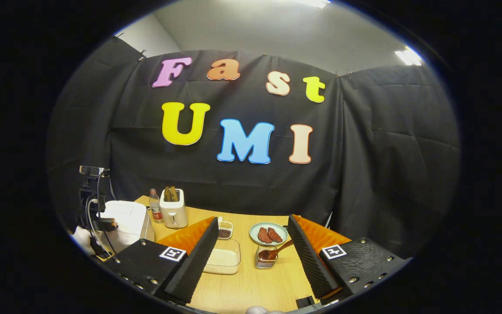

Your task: Close the left gripper, press the button to open the rice cooker; take a wooden spoon from the chopstick holder with the right hand, scoop a spoonful of rice and pour it into the rice cooker, then put the wooden spoon back into the chopstick holder.

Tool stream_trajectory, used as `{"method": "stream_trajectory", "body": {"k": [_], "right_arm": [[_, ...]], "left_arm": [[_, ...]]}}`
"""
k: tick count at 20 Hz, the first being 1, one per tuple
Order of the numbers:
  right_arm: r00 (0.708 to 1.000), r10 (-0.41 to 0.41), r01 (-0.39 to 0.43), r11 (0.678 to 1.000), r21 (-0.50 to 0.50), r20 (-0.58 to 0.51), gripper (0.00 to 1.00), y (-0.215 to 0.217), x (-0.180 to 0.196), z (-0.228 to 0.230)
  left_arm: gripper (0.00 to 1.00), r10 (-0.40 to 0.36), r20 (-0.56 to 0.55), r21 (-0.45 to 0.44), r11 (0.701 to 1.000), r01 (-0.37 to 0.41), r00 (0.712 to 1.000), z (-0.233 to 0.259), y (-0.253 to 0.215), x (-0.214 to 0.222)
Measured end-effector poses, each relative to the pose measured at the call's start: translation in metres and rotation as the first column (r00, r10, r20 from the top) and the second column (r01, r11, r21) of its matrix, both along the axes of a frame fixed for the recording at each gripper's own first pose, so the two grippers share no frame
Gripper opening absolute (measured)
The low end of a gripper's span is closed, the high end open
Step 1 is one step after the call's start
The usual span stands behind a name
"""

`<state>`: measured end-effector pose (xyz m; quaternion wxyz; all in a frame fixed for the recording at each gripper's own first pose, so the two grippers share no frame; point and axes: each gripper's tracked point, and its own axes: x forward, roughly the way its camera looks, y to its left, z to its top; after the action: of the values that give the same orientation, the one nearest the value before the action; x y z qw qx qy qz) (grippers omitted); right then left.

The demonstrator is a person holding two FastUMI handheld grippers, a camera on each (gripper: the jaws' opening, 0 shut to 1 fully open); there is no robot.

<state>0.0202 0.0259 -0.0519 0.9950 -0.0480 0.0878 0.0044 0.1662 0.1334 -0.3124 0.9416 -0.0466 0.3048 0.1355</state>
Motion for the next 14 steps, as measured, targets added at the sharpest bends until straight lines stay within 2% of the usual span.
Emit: {"method": "stream_trajectory", "body": {"k": [5,9,12,14], "right_arm": [[1.0,0.011,-0.011,1.0,0.002,-0.013,0.98,0.004,0.002,-0.004],[1.0,0.013,-0.012,1.0,0.017,-0.015,0.98,0.004,0.003,-0.005],[1.0,0.005,-0.005,1.0,0.006,0.009,0.98,0.0,0.003,-0.001],[0.999,0.006,-0.008,1.0,0.028,0.044,0.98,0.0,0.004,0.005]], "left_arm": [[0.09,-0.001,-0.052,-0.009,1.0,0.0,0.999,-0.003,0.001,-0.007],[0.1,0.0,-0.04,-0.002,1.0,0.0,0.999,0.001,0.001,-0.007],[0.09,-0.016,0.046,0.057,0.998,0.014,0.999,0.021,0.002,-0.002],[0.09,-0.049,0.222,0.168,0.986,0.011,0.974,0.077,0.008,0.008]]}}
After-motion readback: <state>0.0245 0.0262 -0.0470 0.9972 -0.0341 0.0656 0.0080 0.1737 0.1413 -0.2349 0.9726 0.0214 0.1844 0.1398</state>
